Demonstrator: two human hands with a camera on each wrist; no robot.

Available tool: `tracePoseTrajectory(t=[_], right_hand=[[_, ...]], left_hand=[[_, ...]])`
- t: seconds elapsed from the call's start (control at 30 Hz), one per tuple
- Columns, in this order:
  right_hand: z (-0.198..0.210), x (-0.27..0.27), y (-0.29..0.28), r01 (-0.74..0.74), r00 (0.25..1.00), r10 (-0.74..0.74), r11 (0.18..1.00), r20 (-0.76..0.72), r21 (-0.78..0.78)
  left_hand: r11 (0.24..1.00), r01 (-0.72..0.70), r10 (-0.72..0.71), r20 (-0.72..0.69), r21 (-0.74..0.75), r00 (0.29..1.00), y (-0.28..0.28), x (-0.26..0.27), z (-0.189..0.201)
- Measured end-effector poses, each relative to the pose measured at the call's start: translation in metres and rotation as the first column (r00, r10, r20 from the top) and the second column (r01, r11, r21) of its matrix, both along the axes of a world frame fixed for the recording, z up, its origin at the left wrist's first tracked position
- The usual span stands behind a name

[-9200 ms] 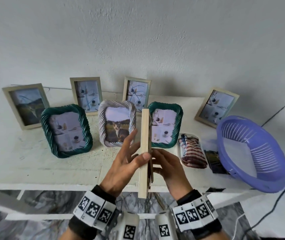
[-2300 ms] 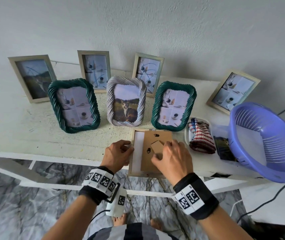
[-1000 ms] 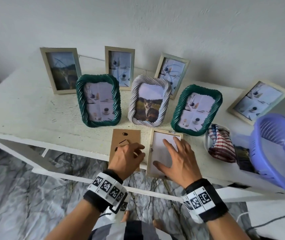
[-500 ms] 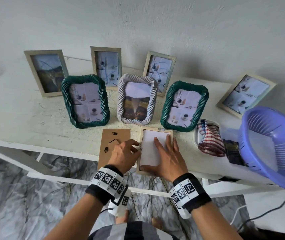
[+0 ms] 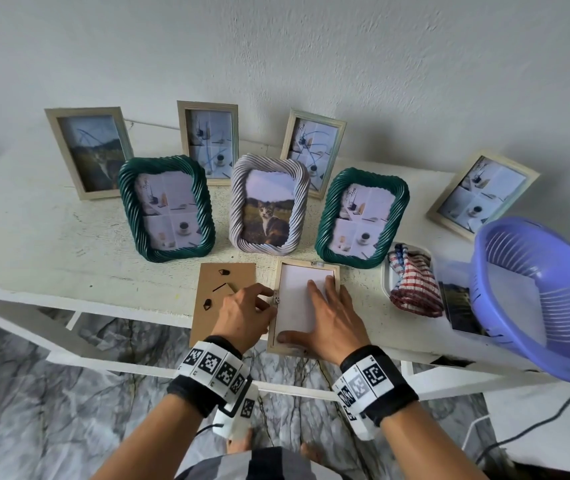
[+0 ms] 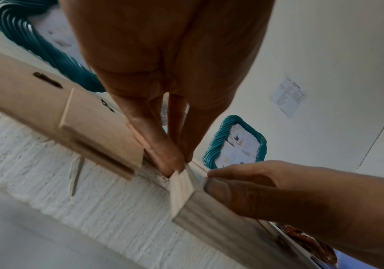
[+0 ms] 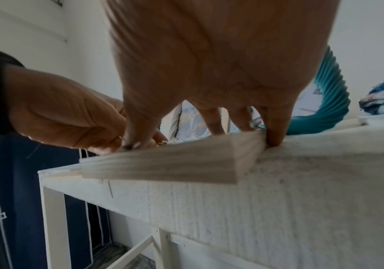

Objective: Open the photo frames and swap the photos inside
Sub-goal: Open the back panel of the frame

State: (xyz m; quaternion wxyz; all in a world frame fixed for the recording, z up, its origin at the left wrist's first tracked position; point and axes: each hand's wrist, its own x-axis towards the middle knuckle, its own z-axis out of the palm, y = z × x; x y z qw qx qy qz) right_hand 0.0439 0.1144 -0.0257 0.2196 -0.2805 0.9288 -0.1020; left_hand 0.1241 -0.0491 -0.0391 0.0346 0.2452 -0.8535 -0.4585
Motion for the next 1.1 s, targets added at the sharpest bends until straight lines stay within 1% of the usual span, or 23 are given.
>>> tracePoseTrajectory(t=[0.13,0.37,0.57,0.67,0.73,0.8,0.83,0.9,0.97,1.0,1.03,1.1], right_hand=[[-0.004,-0.005,0.003,-0.036,0.997,0.036,0.999,-0.065,0.002],[-0.002,-0.010,-0.004,-0.035,0.999,0.037,0.994,-0.017,0.105],[0.007,-0.009,-0.010,-0.031,0.999,0.028,0.995,0.040,0.090],[0.004,-0.010,-0.010,-0.023,1.000,0.024,0.996,-0.011,0.087],[0.001,-0.008,-0.009,-0.008,1.000,0.009,0.998,-0.020,0.060],[-0.003,-0.005,-0.008,0.018,0.999,-0.018,1.000,-0.030,-0.013],[-0.004,-0.003,-0.008,0.024,0.998,-0.027,0.998,-0.057,-0.056],[-0.002,-0.001,-0.006,0.026,0.987,-0.042,0.994,-0.155,-0.105],[0.005,0.001,-0.004,0.022,0.956,-0.059,0.991,-0.288,-0.129],[0.009,0.000,-0.002,0.017,0.941,-0.065,0.990,-0.332,-0.143],[0.013,0.000,0.000,0.019,0.934,-0.074,0.987,-0.350,-0.157],[0.018,-0.002,0.005,0.042,0.942,-0.099,0.983,-0.321,-0.178]], left_hand=[[1.000,-0.017,0.018,-0.007,0.015,1.000,0.001,0.000,-0.002],[1.000,-0.005,0.005,-0.009,0.027,1.000,0.000,0.000,-0.002],[1.000,-0.013,0.013,0.000,0.018,1.000,-0.001,-0.001,-0.003],[1.000,-0.014,0.014,0.002,0.028,1.000,-0.001,-0.001,-0.004],[0.999,-0.014,0.014,0.002,0.035,1.000,-0.001,-0.001,-0.004],[1.000,-0.013,0.013,0.005,0.028,1.000,-0.002,-0.001,-0.004],[1.000,-0.014,0.014,0.004,0.023,1.000,-0.002,-0.002,-0.005],[0.999,-0.013,0.014,-0.004,0.041,1.000,-0.002,-0.001,-0.004],[0.997,-0.008,0.010,-0.012,0.081,1.000,-0.003,-0.001,-0.002],[0.996,-0.005,0.006,-0.013,0.092,1.000,-0.003,0.000,-0.001],[0.996,0.001,0.000,-0.013,0.084,1.000,-0.003,0.000,-0.001],[1.000,0.006,-0.007,-0.035,-0.028,0.999,-0.002,0.000,0.001]])
